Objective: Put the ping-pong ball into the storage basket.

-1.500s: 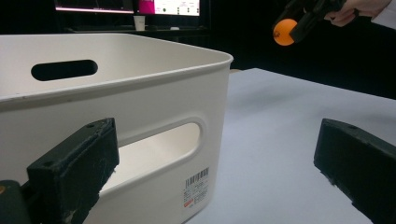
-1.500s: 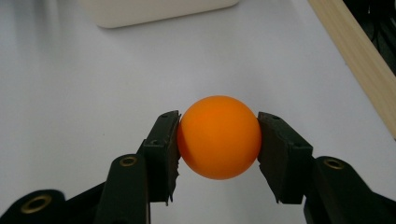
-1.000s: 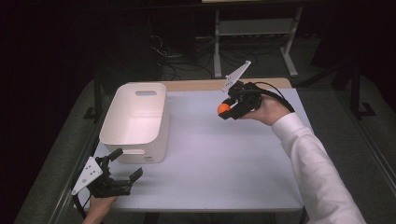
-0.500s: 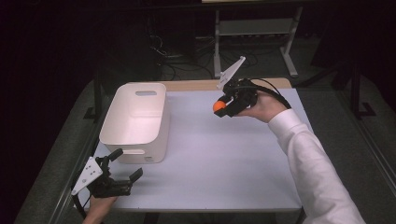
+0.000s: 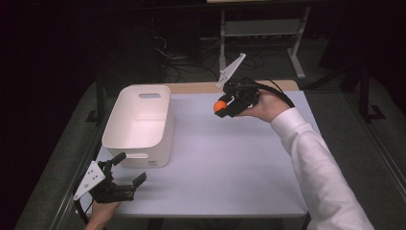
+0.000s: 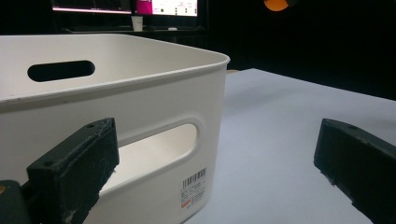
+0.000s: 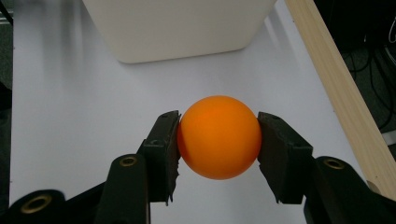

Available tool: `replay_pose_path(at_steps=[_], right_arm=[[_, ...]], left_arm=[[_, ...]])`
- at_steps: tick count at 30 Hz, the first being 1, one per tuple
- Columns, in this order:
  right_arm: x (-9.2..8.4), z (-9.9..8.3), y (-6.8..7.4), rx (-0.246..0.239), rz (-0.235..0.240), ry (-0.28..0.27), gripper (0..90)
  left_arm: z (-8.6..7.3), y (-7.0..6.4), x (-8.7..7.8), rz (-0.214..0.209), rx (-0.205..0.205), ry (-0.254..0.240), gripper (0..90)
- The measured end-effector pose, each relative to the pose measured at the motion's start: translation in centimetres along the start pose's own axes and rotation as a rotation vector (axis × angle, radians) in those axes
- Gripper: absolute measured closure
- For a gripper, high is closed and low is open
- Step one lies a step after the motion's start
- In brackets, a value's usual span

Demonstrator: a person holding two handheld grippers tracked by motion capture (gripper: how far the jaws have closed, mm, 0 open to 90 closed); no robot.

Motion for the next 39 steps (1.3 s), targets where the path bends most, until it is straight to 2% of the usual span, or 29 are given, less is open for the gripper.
replay_pose_path(at_steps=[3,4,17,19,21,39], right_arm=[[0.0,0.5,0.1,-0.008,0.0,-0.001,49.6],[0.1,0.6,0.1,-0.018,0.003,0.002,49.6],[0.5,2.7,0.9,-0.065,0.018,0.013,49.6],[0.5,2.8,1.0,-0.059,0.02,0.014,49.6],[0.6,3.2,1.2,-0.064,0.022,0.015,49.6],[1.1,5.6,2.2,-0.119,0.041,0.016,49.6]], left_arm=[[0.2,-0.2,0.1,-0.002,-0.018,-0.022,0.0],[0.1,0.0,0.0,-0.002,-0.001,-0.007,0.0],[0.1,-0.1,0.1,-0.004,-0.003,-0.015,0.0],[0.2,0.0,0.1,-0.006,0.01,-0.016,0.0],[0.2,-0.1,0.1,-0.006,-0.002,-0.018,0.0],[0.2,-0.1,0.1,-0.008,0.001,-0.02,0.0]])
Point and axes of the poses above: each handheld gripper's, and its own axes: x roughly forward along the jaws, z roughly out of its top, y roughly to its left, the point moved 10 cm from there along x, roughly forward along the jaws, and after that the axes turned 3 degrees about x, right-handed, at the moved point
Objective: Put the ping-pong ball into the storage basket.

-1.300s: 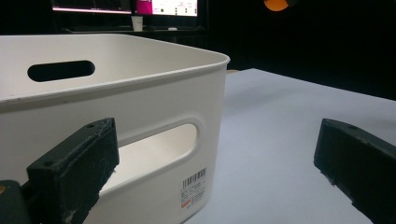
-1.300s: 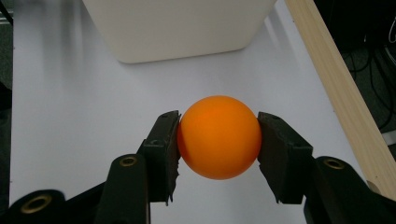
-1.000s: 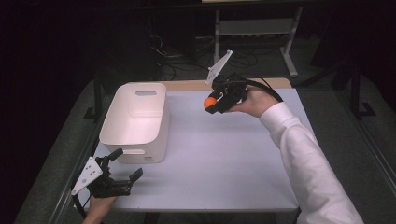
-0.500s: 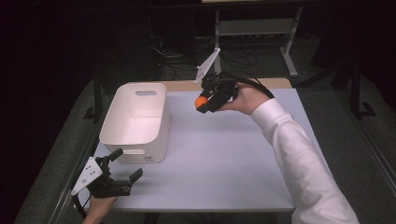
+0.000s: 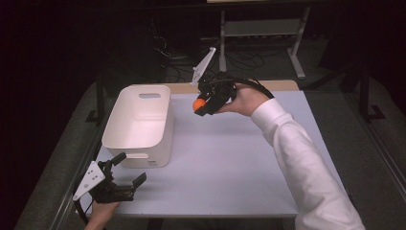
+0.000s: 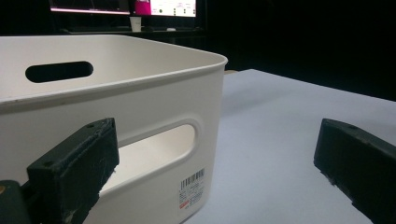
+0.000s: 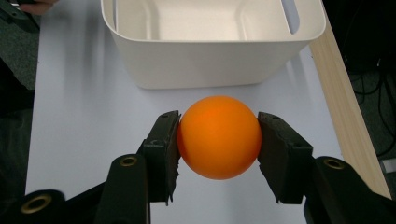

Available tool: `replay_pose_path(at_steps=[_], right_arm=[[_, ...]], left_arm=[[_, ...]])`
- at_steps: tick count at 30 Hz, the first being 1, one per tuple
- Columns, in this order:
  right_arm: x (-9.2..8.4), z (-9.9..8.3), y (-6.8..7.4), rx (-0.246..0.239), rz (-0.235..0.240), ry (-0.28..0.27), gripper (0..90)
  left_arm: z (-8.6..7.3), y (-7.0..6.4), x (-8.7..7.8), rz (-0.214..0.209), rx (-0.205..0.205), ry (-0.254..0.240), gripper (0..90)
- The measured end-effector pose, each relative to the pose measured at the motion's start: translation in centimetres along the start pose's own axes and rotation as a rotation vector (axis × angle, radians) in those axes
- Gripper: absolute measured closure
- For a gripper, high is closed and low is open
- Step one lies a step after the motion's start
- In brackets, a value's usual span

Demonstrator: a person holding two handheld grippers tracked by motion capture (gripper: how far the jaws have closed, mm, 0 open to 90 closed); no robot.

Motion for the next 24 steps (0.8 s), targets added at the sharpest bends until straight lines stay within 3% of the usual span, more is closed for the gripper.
replay_pose_path(at_steps=[7,8,18,24], right_arm=[[0.4,1.0,0.4,-0.016,0.012,0.002,49.6],[0.5,1.1,0.4,-0.017,0.014,0.008,49.6],[1.2,2.9,0.8,-0.048,0.026,0.007,49.6],[1.5,4.1,0.9,-0.054,0.04,-0.005,49.6]], left_arm=[[0.0,0.1,-0.1,-0.001,0.018,0.006,0.0],[0.0,-0.1,-0.1,0.0,-0.009,0.006,0.0],[0.1,-0.2,-0.1,0.0,-0.018,-0.003,0.0],[-0.1,-0.1,-0.2,0.0,-0.007,0.018,0.0]])
Point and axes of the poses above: each handheld gripper's, and its own axes: x roughly forward along the jaws, z roughly out of its top, y roughly to its left, the point moved 10 cm from there along x, roughly forward along the jaws, and after that the axes turned 3 degrees about x, right-handed, at the moved point
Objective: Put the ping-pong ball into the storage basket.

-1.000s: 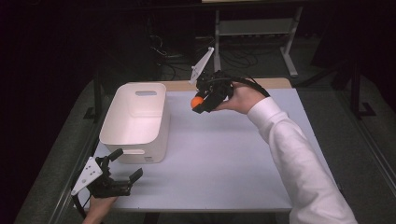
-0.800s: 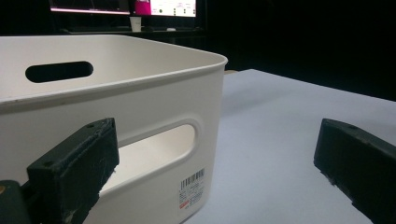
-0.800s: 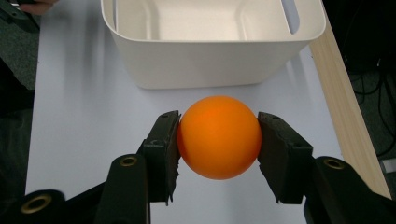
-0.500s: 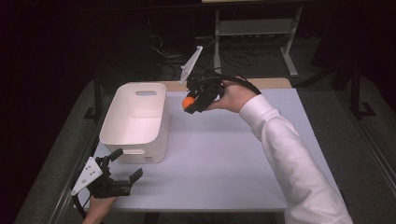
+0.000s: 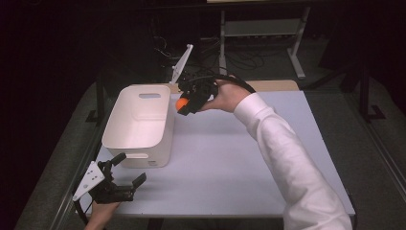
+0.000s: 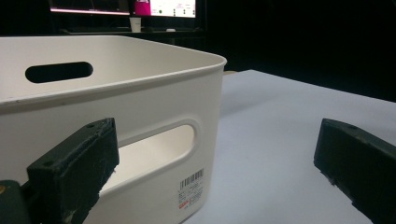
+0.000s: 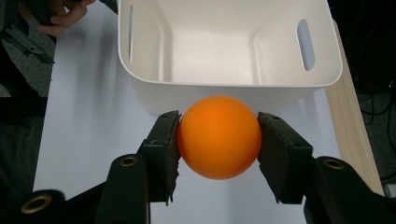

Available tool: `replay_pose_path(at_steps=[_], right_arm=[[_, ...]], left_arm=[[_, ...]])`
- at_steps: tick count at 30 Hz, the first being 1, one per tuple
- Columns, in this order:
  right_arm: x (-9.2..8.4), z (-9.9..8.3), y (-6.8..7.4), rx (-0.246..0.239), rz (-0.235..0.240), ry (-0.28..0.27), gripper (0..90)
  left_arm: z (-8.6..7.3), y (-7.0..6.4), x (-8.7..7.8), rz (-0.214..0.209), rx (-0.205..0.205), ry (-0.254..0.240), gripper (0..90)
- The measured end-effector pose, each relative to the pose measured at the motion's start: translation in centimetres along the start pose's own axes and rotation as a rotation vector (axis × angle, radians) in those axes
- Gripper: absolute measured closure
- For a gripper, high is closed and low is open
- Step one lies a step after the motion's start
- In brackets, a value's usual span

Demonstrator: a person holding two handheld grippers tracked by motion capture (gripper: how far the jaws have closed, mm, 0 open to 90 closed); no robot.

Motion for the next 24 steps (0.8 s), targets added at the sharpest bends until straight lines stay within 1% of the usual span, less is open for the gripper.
replay_pose_path(at_steps=[1,2,4,7,11,12,14,18,20,21,22,23,24], right_arm=[[0.1,0.1,0.0,-0.008,0.002,0.001,49.6],[0.2,0.2,0.1,-0.005,0.004,0.005,49.6],[0.4,0.5,0.2,-0.006,0.012,-0.001,49.6],[0.8,0.8,0.3,-0.009,0.021,0.001,49.6],[1.1,1.4,0.5,-0.005,0.042,-0.017,49.6],[1.1,1.5,0.5,-0.011,0.037,-0.017,49.6],[1.3,1.7,0.6,-0.009,0.045,-0.019,49.6],[1.6,2.2,0.9,-0.013,0.052,-0.012,49.6],[1.9,2.4,0.9,-0.023,0.052,-0.011,49.6],[2.1,2.4,1.0,-0.02,0.056,-0.004,49.6],[2.3,2.4,1.0,-0.03,0.058,-0.003,49.6],[2.5,2.4,1.1,-0.026,0.061,0.003,49.6],[2.7,2.5,1.1,-0.032,0.062,0.005,49.6]], left_arm=[[0.0,0.0,0.0,0.0,0.005,-0.002,0.0],[0.0,0.1,0.0,0.0,0.011,0.003,0.0],[0.1,0.0,0.0,0.0,-0.007,-0.008,0.0],[0.1,0.0,0.1,-0.001,-0.008,-0.013,0.0],[0.1,-0.1,0.1,-0.001,-0.01,-0.017,0.0],[0.1,-0.1,0.1,-0.001,-0.011,-0.016,0.0],[0.1,-0.1,0.1,-0.002,-0.011,-0.016,0.0],[0.1,-0.1,0.1,-0.003,-0.012,-0.012,0.0],[0.1,-0.1,0.1,-0.003,-0.012,-0.014,0.0],[0.2,0.1,0.1,-0.006,0.019,-0.019,0.0],[0.2,0.1,0.1,-0.006,0.017,-0.021,0.0],[0.2,0.0,0.1,-0.006,0.011,-0.023,0.0],[0.2,0.0,0.1,-0.005,0.003,-0.024,0.0]])
Point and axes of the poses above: each handheld gripper's, and its own axes: x roughly forward along the jaws, z roughly out of its top, y roughly to its left, the point moved 10 cm from there along x, roughly forward along the jaws, and after that the axes turned 3 degrees about x, right-handed, at the moved point
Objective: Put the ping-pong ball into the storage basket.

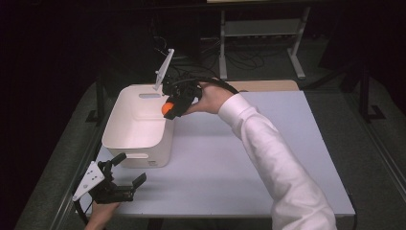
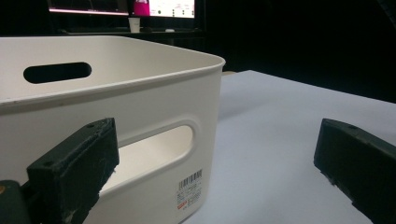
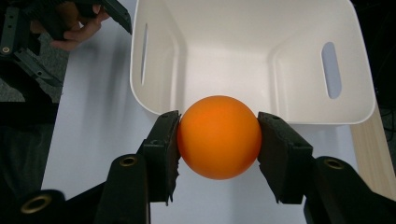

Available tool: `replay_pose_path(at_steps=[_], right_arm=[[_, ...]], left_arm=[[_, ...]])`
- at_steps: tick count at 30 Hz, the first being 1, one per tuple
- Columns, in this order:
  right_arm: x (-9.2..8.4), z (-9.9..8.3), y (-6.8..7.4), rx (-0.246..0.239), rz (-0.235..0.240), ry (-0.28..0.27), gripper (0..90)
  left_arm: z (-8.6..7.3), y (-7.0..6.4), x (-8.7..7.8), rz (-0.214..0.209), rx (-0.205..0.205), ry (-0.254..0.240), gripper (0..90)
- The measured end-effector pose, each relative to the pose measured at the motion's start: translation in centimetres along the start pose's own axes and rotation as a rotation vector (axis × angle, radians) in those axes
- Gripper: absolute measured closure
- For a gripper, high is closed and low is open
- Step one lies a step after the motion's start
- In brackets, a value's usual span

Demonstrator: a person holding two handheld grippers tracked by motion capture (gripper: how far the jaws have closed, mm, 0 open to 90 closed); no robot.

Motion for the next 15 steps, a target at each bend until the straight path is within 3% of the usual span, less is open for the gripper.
replay_pose_path(at_steps=[1,15], right_arm=[[0.2,0.1,0.1,0.003,0.006,-0.001,49.6],[1.7,1.1,0.4,-0.015,0.032,0.0,49.6]], left_arm=[[0.0,-0.1,0.0,0.001,-0.018,0.001,0.0],[-0.1,-0.1,0.0,0.001,-0.017,0.004,0.0]])
Point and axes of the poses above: each handheld gripper's, and its own axes: x roughly forward along the jaws, z roughly out of its top, y roughly to its left, the point moved 10 cm from there along x, roughly forward along the jaws, and after that the axes turned 3 degrees about x, right-handed, at the moved point
